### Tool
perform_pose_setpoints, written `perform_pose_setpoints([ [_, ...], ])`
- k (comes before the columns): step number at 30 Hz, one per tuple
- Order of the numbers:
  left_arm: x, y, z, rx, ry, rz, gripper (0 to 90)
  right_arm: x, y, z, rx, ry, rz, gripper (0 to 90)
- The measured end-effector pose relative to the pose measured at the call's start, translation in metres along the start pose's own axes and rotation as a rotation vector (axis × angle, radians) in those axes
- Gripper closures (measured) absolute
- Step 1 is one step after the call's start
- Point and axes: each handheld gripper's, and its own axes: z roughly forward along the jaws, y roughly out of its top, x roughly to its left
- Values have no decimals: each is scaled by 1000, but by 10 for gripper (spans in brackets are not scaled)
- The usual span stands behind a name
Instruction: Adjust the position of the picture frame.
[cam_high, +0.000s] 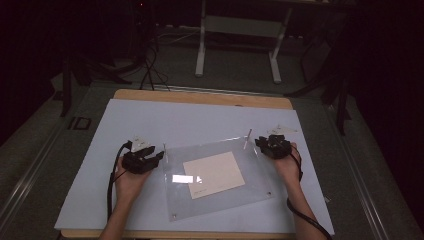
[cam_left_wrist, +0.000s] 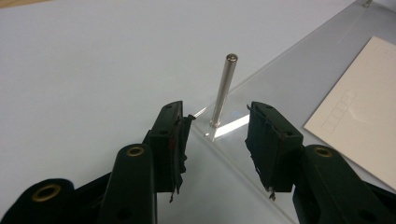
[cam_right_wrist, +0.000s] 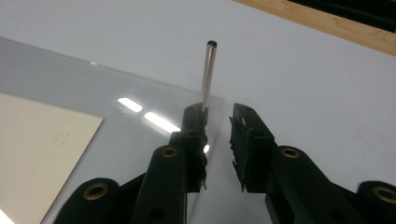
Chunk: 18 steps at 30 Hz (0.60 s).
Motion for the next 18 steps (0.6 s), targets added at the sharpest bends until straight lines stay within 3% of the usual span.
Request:
perform_pose_setpoints([
  [11,-1,1,19,1,-12,-27,569,1,10,19,-13,23,24,705],
  [18,0,5,25,-11,-20,-50,593,3,17,31,-22,27,33,751],
])
